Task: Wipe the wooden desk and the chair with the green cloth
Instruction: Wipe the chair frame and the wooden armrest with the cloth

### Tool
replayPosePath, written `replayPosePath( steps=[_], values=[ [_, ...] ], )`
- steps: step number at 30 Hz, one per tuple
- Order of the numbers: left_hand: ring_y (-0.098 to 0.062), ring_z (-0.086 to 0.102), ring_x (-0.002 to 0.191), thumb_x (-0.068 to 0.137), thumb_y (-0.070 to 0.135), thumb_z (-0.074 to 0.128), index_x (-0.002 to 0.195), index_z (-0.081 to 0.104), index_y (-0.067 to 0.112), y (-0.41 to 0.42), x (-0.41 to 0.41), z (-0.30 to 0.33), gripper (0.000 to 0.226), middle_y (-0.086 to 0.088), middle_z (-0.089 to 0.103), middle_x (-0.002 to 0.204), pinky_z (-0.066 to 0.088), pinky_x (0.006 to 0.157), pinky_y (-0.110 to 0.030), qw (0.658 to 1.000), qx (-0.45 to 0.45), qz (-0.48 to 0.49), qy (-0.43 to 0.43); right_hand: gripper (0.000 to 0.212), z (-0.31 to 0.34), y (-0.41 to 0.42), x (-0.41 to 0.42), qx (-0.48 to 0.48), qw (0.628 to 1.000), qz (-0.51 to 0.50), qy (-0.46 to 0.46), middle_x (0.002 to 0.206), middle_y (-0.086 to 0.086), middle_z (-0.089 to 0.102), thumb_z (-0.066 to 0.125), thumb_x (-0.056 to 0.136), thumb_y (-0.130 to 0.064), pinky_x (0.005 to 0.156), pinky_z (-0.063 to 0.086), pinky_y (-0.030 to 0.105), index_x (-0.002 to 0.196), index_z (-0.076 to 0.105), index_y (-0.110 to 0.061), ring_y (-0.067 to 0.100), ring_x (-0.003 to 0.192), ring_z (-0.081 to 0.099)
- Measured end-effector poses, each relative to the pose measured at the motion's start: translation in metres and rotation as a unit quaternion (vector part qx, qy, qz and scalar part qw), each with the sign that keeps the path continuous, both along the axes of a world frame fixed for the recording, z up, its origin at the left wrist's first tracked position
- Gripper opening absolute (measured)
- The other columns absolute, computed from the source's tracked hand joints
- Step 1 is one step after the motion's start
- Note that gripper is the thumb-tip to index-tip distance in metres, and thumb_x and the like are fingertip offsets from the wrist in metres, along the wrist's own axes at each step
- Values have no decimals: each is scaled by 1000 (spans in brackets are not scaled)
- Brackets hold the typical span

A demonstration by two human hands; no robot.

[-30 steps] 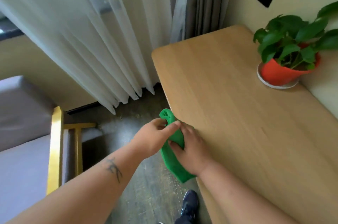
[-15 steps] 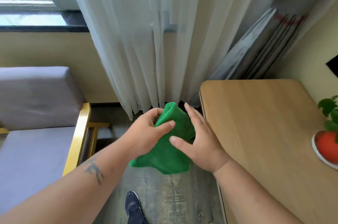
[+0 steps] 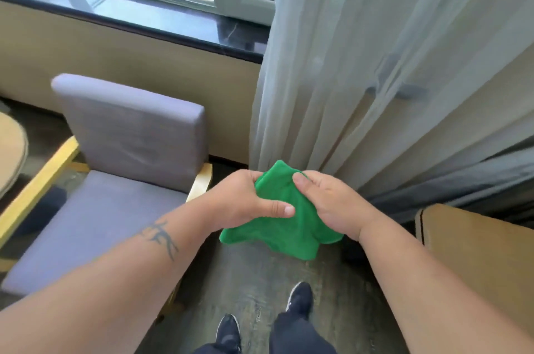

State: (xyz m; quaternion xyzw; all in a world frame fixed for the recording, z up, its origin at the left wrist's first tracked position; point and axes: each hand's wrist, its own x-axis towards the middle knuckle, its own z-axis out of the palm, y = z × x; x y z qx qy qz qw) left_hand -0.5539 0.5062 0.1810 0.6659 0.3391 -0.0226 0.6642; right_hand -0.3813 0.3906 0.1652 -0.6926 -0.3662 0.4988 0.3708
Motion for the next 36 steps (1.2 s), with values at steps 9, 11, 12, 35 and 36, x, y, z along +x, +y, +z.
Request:
replayPosePath(
  steps=[9,11,12,35,36],
  values=[
    [-32,71,108,90,10,73,124,63,14,77,-36,-58,35,-13,73,119,56,96,-47,974,-125,185,-43,37,-53,155,-2,-35,987,156,30,100,8,78,55,86,-62,91,55,60,97,71,-30,35,97,73],
    [-37,68,113,89,10,74,125,63,11,85,-46,-79,37,-18,71,123,53,99,-49,959,-176,215,-49,30,-73,182,-6,-41,981,187,35,102,3,77,58,86,-60,93,55,58,98,69,-35,30,99,72],
    [-38,67,114,88,11,74,125,64,10,88,-51,-92,39,-19,70,124,53,100,-49,951,-199,232,-47,28,-85,194,-9,-43,977,206,26,104,-2,77,59,86,-60,95,55,56,101,68,-38,25,100,72],
    [-27,67,115,101,11,50,132,59,5,184,-62,-411,33,-17,68,128,54,97,-40,783,-314,528,-101,98,-390,279,-96,31,898,324,-295,168,6,18,64,79,-7,114,38,42,161,14,-25,30,145,33],
    [-27,66,116,101,12,51,132,60,8,187,-61,-417,32,-15,69,127,52,100,-45,784,-312,527,-100,96,-397,283,-95,57,881,322,-341,167,11,19,63,78,-5,113,38,47,161,17,-23,37,143,35]
  ],
)
